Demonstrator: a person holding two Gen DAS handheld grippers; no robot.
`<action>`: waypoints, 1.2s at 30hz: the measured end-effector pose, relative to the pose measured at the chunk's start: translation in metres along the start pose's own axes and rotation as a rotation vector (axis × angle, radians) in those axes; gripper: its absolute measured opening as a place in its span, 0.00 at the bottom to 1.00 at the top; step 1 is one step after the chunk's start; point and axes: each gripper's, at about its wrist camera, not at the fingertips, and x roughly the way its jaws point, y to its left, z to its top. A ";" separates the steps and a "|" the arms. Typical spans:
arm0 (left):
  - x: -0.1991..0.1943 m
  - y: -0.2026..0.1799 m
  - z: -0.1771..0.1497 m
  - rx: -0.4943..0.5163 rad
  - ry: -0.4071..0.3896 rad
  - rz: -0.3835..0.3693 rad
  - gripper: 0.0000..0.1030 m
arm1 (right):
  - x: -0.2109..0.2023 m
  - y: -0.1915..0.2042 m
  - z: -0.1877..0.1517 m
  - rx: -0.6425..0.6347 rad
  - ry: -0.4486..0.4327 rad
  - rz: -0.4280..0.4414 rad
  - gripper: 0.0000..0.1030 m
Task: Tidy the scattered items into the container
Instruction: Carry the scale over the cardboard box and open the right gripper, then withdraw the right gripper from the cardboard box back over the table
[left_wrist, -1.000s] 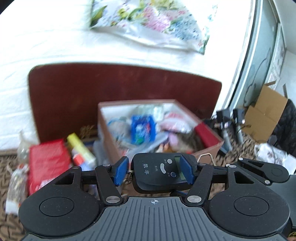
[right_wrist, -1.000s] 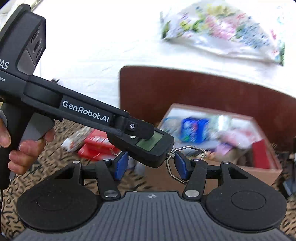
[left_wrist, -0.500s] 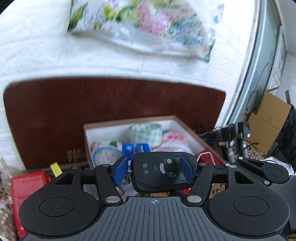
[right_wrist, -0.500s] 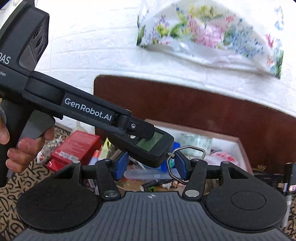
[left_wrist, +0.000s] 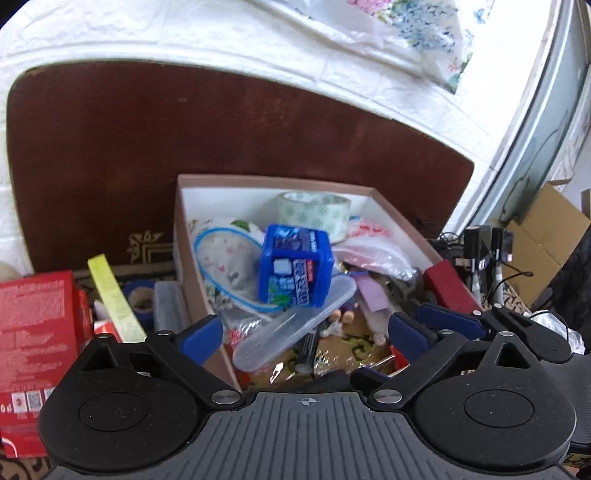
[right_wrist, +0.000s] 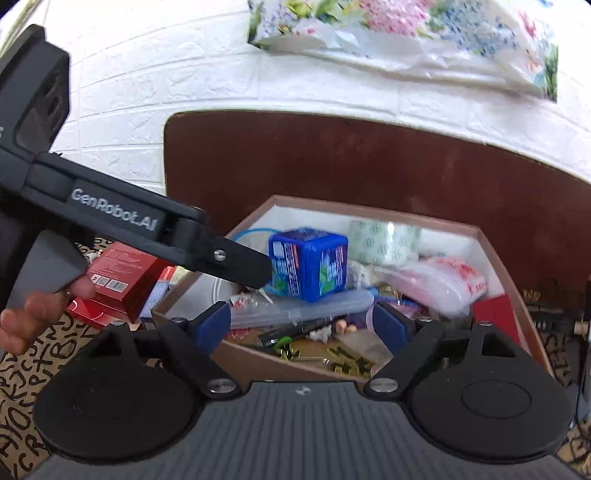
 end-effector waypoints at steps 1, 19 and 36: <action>0.000 0.002 -0.002 -0.012 0.007 0.000 0.99 | 0.001 0.000 0.000 0.010 0.008 0.003 0.87; -0.068 0.019 -0.079 -0.110 0.032 0.050 1.00 | -0.041 0.081 -0.019 0.056 0.032 0.109 0.98; -0.134 0.092 -0.116 -0.168 -0.029 0.292 1.00 | -0.026 0.167 -0.030 -0.016 0.085 0.192 0.98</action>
